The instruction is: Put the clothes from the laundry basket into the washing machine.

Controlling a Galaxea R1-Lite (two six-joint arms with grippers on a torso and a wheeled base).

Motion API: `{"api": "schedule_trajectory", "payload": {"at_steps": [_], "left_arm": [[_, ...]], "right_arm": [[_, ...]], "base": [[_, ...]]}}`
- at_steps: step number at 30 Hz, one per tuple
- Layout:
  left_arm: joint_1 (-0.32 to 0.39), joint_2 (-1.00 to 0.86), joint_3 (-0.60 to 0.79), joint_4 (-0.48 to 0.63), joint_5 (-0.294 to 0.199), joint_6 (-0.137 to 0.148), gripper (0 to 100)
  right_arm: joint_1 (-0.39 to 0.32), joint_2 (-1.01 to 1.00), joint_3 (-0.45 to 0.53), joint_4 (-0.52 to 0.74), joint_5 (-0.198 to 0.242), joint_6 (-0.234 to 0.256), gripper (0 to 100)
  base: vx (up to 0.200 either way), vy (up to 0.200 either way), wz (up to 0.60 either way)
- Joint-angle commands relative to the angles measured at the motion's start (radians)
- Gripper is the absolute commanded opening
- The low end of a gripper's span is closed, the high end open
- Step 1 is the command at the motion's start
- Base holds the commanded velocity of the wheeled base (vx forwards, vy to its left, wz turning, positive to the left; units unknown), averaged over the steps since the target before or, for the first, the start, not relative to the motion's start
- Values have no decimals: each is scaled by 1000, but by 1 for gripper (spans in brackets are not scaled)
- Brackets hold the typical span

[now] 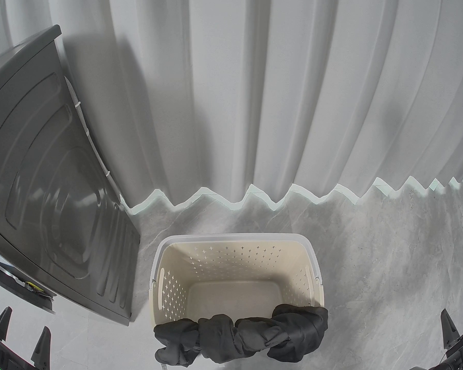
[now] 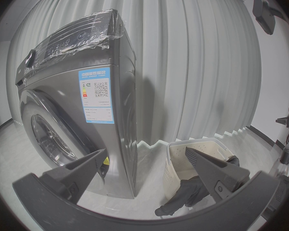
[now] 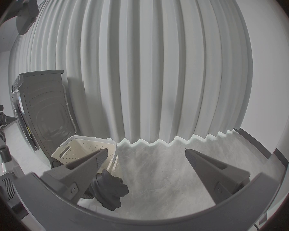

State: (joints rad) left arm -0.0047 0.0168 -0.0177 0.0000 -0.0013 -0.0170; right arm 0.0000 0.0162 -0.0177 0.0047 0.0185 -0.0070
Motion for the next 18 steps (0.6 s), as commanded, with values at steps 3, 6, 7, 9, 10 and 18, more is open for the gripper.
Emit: {"api": "schedule_trajectory", "payload": {"at_steps": [3, 6, 7, 9, 10, 18], "left_arm": [[0, -15, 16, 0, 0, -1, 100], [0, -15, 16, 0, 0, -1, 100], [0, -15, 16, 0, 0, -3, 100], [0, -15, 16, 0, 0, -6, 100], [0, -15, 16, 0, 0, -6, 100], [0, -15, 16, 0, 0, -6, 100]], "right_arm": [[0, -16, 18, 0, 0, 1, 100], [0, -16, 18, 0, 0, 1, 100], [0, -16, 18, 0, 0, 1, 100], [0, -16, 18, 0, 0, 1, 100], [0, -16, 18, 0, 0, -1, 100], [0, -16, 18, 0, 0, 1, 100]], "base": [[0, 0, 0], [0, 0, 0], [0, 0, 0], [100, 0, 0], [200, 0, 0], [200, 0, 0]]}}
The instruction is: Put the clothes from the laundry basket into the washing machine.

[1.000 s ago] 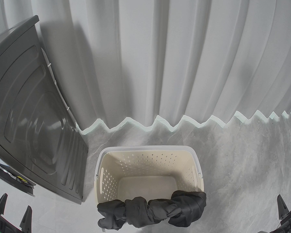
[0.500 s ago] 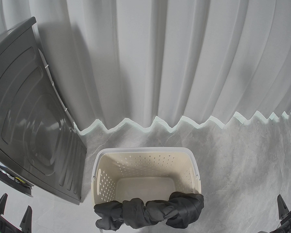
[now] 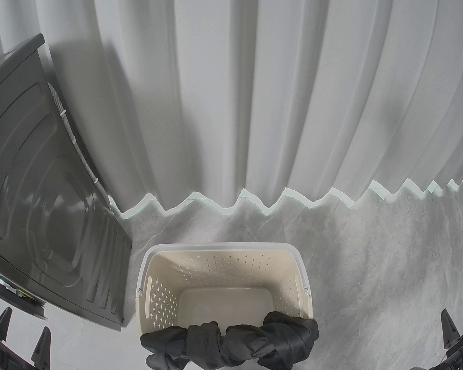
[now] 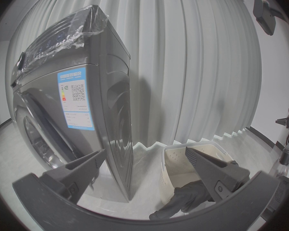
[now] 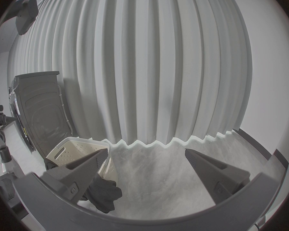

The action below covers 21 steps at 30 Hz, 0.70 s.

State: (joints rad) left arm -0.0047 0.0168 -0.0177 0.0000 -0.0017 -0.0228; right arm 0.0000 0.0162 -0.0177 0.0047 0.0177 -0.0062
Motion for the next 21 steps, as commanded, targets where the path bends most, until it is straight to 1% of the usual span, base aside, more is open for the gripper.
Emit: {"api": "schedule_trajectory", "payload": {"at_steps": [1, 2, 17, 21], "left_arm": [[0, -15, 16, 0, 0, 0, 100], [0, -15, 16, 0, 0, 1, 100], [0, -15, 16, 0, 0, 4, 100], [0, -15, 16, 0, 0, 3, 100]], "right_arm": [[0, -16, 18, 0, 1, -1, 100], [0, -16, 18, 0, 1, -1, 100], [0, -16, 18, 0, 1, -1, 100], [0, -16, 18, 0, 1, 0, 100]], "base": [[200, 0, 0], [200, 0, 0], [0, 0, 0], [200, 0, 0]]}}
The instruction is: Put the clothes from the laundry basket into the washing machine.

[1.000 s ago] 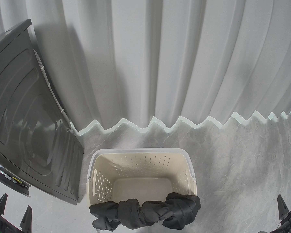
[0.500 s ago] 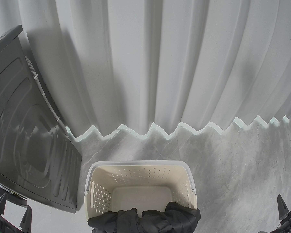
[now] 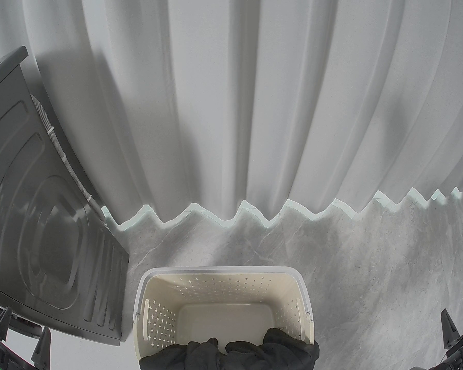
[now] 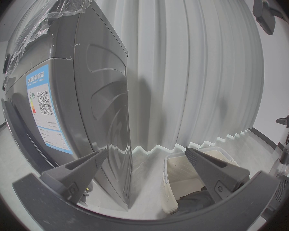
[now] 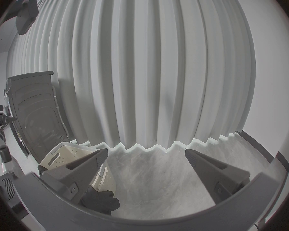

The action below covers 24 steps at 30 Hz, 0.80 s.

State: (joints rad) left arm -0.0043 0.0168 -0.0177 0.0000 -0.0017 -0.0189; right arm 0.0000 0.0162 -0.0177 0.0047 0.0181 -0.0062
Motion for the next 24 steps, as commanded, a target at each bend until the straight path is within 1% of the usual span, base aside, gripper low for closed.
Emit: {"api": "schedule_trajectory", "payload": {"at_steps": [1, 2, 24], "left_arm": [[0, -15, 16, 0, 0, -1, 100], [0, -15, 16, 0, 0, -3, 100], [0, -15, 16, 0, 0, 1, 100]], "right_arm": [[0, -16, 18, 0, 0, -1, 100], [0, -16, 18, 0, 0, -1, 100], [0, -16, 18, 0, 0, -1, 100]], "base": [[200, 0, 0], [200, 0, 0], [0, 0, 0]]}}
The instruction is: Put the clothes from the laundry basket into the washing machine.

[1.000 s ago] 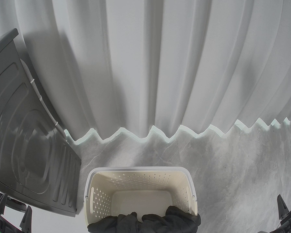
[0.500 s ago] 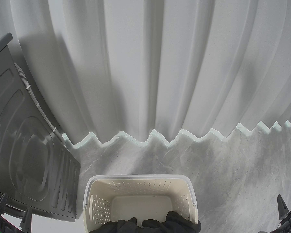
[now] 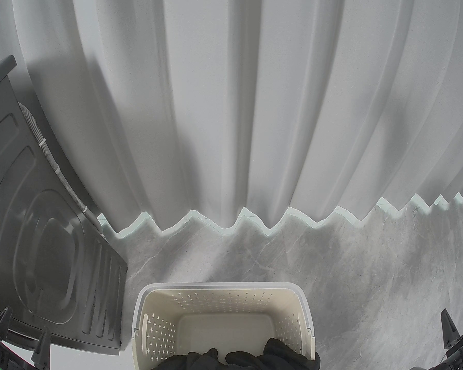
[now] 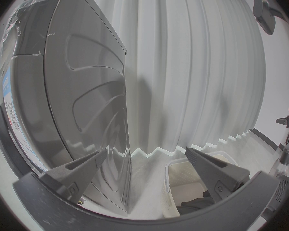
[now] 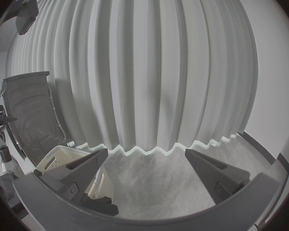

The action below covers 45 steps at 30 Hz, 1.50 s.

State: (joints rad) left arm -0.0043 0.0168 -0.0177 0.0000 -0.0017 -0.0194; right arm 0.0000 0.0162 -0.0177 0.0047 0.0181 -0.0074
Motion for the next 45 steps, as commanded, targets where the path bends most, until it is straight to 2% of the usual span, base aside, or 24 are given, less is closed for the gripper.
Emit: {"api": "schedule_trajectory", "payload": {"at_steps": [1, 17, 45], "left_arm": [[0, -15, 16, 0, 0, 1, 100], [0, -15, 16, 0, 0, -4, 100], [0, -15, 16, 0, 0, -7, 100]], "right_arm": [[0, -16, 18, 0, 0, 0, 100], [0, -16, 18, 0, 0, 0, 100], [0, -16, 18, 0, 0, 0, 100]], "base": [[0, 0, 0], [0, 0, 0], [-200, 0, 0]]}}
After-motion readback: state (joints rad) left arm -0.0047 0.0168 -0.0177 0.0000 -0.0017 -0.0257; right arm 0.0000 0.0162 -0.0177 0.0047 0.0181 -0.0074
